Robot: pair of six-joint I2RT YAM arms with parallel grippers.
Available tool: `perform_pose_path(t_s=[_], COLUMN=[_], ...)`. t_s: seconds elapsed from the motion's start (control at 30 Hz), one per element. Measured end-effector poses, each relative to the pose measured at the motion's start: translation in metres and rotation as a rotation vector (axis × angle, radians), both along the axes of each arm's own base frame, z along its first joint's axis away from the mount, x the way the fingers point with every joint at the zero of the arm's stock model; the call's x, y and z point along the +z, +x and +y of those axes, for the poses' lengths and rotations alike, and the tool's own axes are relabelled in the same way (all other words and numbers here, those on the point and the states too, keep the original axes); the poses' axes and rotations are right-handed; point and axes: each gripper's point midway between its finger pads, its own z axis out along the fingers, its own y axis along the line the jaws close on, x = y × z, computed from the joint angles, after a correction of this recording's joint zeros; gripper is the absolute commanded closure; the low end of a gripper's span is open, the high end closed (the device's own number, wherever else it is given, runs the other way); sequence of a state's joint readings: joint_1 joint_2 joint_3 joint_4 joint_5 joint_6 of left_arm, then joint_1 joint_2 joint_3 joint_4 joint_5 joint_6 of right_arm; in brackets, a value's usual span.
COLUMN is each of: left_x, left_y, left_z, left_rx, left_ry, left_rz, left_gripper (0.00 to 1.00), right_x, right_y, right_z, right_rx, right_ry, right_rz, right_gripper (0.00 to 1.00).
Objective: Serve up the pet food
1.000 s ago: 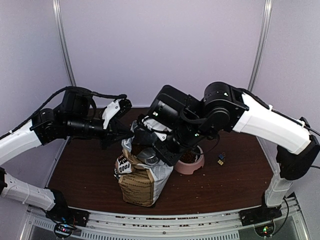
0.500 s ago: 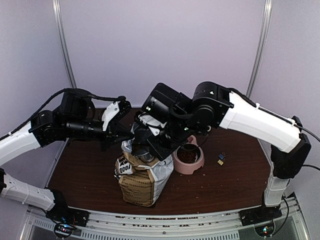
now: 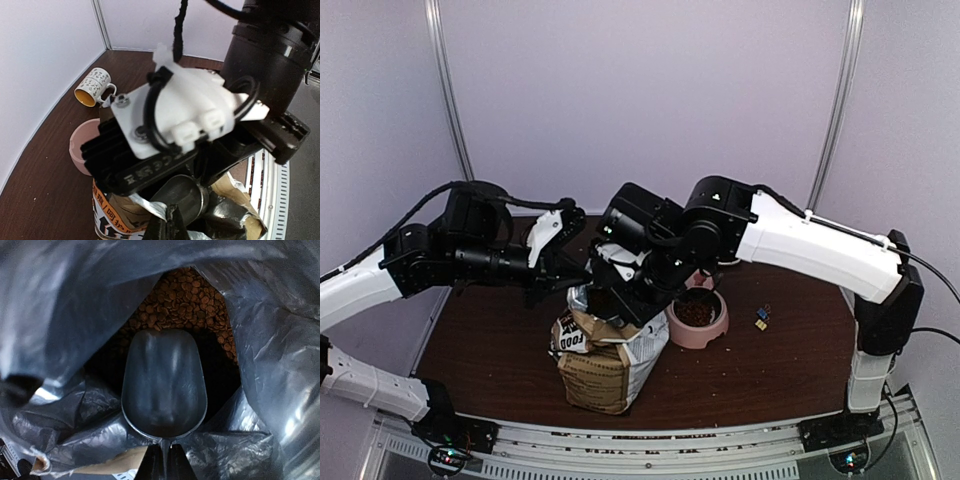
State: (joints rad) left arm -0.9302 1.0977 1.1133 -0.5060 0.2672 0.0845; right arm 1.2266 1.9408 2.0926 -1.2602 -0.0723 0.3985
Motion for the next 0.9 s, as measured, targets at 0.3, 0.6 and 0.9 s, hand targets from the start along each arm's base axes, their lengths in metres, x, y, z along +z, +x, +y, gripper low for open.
perform_pose_path(t_s=[0.3, 0.6, 0.9], left_x=[-0.003, -0.004, -0.003], left_y=[-0.001, 0.002, 0.001], left_z=[-0.001, 0.000, -0.001], left_rx=[-0.003, 0.018, 0.013], left_ry=[0.006, 0.010, 0.004], left_rz=[0.003, -0.001, -0.004], left_gripper=[1.00, 1.00, 1.00], right_x=[-0.021, -0.035, -0.038], right_y=[0.013, 0.034, 0.051], right_z=[0.010, 0.008, 0.008], right_rx=[-0.035, -0.144, -0.265], right_ry=[0.040, 0.047, 0.083], right_rz=[0.056, 0.021, -0.033], right_gripper=[1.00, 1.00, 1.00])
